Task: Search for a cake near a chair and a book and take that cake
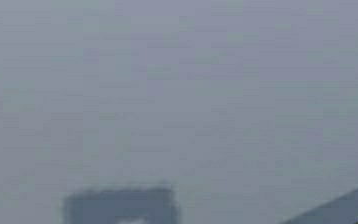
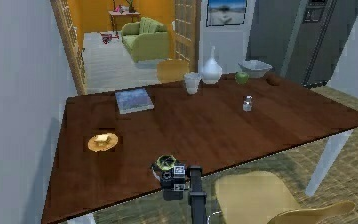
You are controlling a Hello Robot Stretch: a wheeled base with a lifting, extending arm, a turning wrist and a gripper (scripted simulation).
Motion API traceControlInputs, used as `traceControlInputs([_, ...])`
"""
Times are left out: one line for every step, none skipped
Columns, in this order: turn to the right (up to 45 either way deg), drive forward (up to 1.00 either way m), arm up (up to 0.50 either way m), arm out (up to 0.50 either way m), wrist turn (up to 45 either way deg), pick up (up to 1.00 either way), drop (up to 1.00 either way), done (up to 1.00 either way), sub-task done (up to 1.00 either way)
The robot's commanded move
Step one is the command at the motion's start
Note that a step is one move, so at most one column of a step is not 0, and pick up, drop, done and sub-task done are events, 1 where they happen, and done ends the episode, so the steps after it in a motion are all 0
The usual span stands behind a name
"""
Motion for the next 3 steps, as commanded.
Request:
traceControlInputs([0.0,0.0,0.0,0.0,0.0,1.0,0.0,0.0,0.0])
traceControlInputs([0.0,0.0,0.1,0.0,0.0,0.0,0.0,0.0,0.0])
traceControlInputs([0.0,0.0,0.0,0.0,0.0,0.0,0.0,1.0,0.0])
